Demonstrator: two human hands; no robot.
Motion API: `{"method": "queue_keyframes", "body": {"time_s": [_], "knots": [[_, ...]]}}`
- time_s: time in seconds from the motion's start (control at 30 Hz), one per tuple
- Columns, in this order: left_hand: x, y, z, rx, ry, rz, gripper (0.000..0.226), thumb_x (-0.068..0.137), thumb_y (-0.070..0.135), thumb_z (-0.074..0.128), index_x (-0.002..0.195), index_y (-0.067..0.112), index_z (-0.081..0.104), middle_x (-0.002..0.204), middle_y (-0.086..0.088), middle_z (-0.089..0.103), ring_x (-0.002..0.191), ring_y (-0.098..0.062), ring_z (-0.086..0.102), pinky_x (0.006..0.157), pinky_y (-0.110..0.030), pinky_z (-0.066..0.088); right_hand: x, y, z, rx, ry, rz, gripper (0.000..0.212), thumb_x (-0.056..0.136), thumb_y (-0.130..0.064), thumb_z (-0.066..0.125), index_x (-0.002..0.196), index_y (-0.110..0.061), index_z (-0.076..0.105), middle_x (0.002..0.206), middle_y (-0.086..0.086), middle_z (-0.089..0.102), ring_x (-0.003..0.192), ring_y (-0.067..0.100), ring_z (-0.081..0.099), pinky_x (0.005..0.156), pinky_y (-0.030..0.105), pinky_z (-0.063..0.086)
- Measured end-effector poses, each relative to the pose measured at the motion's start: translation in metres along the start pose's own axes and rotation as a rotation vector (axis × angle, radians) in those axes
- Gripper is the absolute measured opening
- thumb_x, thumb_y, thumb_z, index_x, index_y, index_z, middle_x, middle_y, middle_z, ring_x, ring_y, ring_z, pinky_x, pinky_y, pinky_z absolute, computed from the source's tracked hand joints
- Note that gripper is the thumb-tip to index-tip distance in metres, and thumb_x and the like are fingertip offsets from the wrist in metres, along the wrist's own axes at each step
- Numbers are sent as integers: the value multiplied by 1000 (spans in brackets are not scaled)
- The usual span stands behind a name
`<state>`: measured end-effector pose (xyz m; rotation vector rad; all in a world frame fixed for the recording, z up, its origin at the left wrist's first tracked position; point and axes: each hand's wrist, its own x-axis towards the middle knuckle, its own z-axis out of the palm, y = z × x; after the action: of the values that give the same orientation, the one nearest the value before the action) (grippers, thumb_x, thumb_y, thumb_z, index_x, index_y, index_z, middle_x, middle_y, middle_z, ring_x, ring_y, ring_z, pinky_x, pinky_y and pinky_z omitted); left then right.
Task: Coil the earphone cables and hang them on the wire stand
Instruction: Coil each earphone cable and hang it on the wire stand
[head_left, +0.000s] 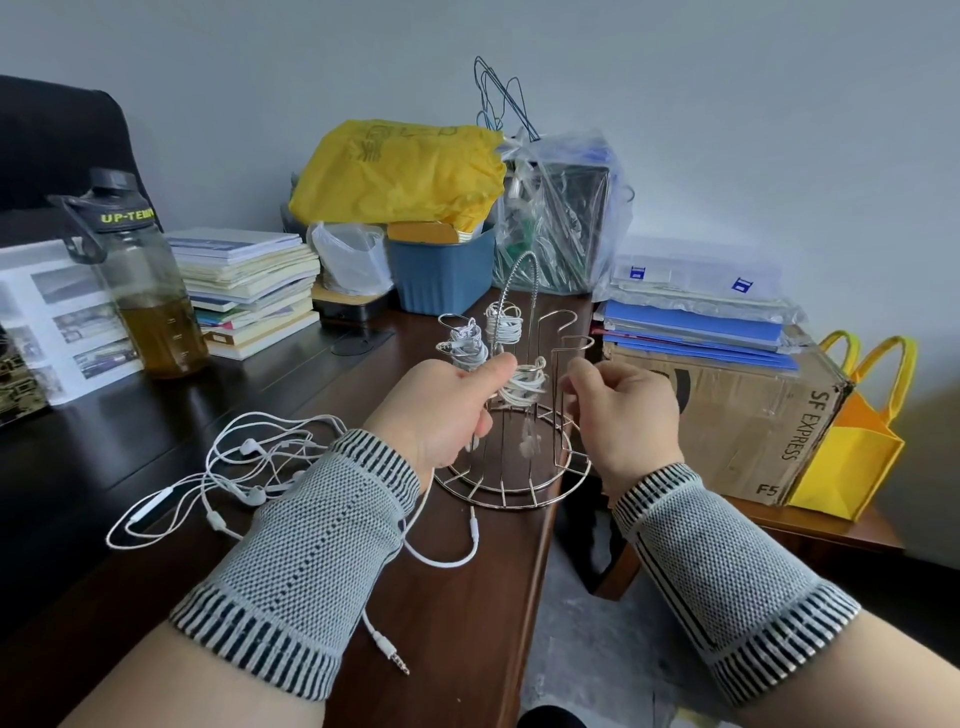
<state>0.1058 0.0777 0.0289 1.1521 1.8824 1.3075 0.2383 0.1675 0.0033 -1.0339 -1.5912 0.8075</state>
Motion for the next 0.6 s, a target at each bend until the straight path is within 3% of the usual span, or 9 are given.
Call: {"method": "queue_keyframes", "body": {"time_s": [0.1,0.17,0.23,0.33,0.4,0.5,0.6], "knots": [[0,0,-1,70,18,0,72,87,65,53,77,-6,65,60,-6,49,41,-16,31,49,-26,27,-1,-5,0,87,-62,77,40,88,-31,55,63,-2,67,70,21,67,57,23,54,66,46,54],[-1,1,-2,100,36,4,67,87,65,52,57,5,55,51,-1,47,36,-14,31,49,-25,27,-1,-11,1,105,-134,110,55,86,-47,53,69,3,67,75,21,69,58,22,55,71,47,54],[-1,1,-1,115,45,9,65,88,64,53,49,12,47,39,7,42,32,-11,30,48,-26,26,-1,-16,1,56,-199,129,76,79,-64,50,76,11,65,81,23,69,60,23,55,77,49,54],[0,0,1,47,42,17,57,87,62,57,54,15,51,35,12,36,31,-9,29,47,-27,24,1,-20,1,51,-276,168,65,73,-67,57,64,-3,66,68,20,68,59,23,56,76,49,54],[2,-1,2,17,73,19,57,86,59,60,71,4,66,35,13,34,31,-7,30,47,-28,25,2,-22,0,97,-303,204,53,72,-61,65,55,-11,63,62,13,66,58,25,59,72,47,55],[3,-2,6,-35,129,20,58,84,56,64,90,-1,70,37,13,34,34,-8,32,48,-28,26,3,-26,-1,203,-311,283,45,76,-48,72,57,-9,62,61,12,65,60,24,59,65,38,53],[3,-1,10,-101,159,20,50,84,51,68,87,2,72,38,12,37,36,-8,35,48,-27,27,1,-30,-2,303,-300,318,36,80,-35,74,59,-9,59,56,7,58,58,22,53,63,35,49]]}}
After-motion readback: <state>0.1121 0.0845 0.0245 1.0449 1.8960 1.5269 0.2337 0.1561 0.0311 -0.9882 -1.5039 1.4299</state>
